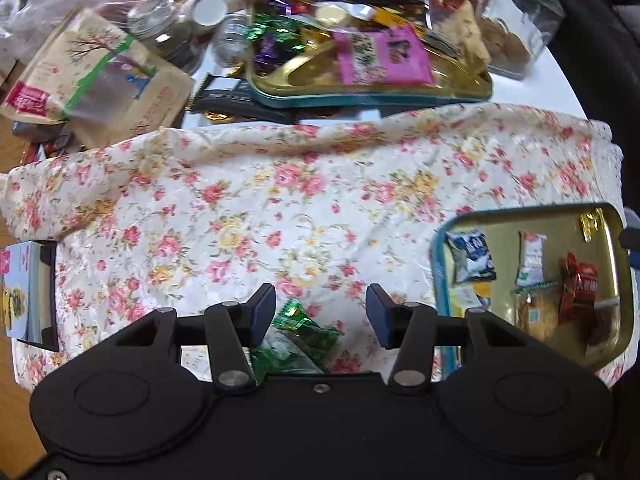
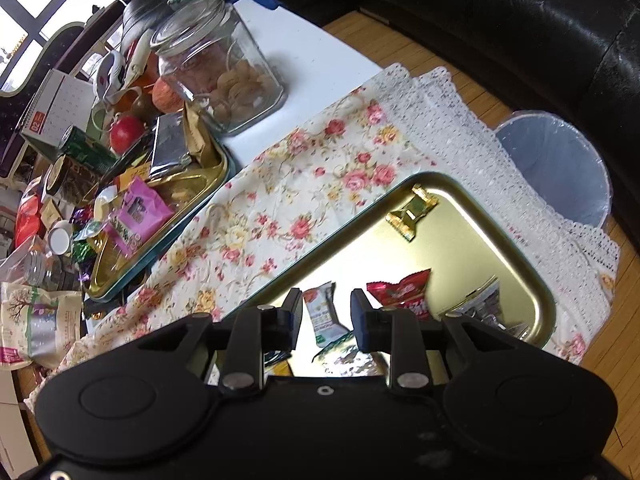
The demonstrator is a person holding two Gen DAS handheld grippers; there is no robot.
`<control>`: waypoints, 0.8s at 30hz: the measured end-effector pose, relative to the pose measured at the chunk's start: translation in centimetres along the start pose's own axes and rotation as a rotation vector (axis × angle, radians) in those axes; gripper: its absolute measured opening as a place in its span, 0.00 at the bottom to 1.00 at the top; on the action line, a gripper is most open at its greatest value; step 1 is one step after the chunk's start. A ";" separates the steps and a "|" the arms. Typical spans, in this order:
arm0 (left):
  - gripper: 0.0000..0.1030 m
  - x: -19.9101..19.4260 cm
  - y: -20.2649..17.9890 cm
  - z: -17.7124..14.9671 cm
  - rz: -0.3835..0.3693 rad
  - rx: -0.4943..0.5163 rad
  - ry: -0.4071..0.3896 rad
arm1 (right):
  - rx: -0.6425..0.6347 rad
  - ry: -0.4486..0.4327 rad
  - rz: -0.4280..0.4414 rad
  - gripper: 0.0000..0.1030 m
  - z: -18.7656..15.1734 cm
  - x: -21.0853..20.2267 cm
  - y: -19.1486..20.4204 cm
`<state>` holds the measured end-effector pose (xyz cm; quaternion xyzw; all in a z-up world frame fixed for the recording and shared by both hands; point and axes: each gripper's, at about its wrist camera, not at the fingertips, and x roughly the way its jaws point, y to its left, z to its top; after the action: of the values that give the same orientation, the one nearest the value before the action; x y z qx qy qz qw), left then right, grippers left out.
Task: Organize snacks
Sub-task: 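Lower the right tool onto a green-wrapped candy on the cloth and close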
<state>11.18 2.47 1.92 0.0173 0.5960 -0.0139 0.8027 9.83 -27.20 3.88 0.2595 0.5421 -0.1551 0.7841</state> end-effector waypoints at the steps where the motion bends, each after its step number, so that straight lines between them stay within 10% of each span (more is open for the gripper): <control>1: 0.55 -0.1 0.5 0.1 0.006 -0.010 -0.005 | -0.010 0.004 0.001 0.29 -0.2 0.0 0.4; 24: 0.55 0.6 10.2 -1.9 0.140 -0.079 -0.021 | -0.372 0.059 0.036 0.36 -9.7 2.7 14.3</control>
<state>9.99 12.73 0.88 0.0269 0.5849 0.0655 0.8080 10.83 -9.86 2.09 0.1241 0.5793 -0.0303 0.8050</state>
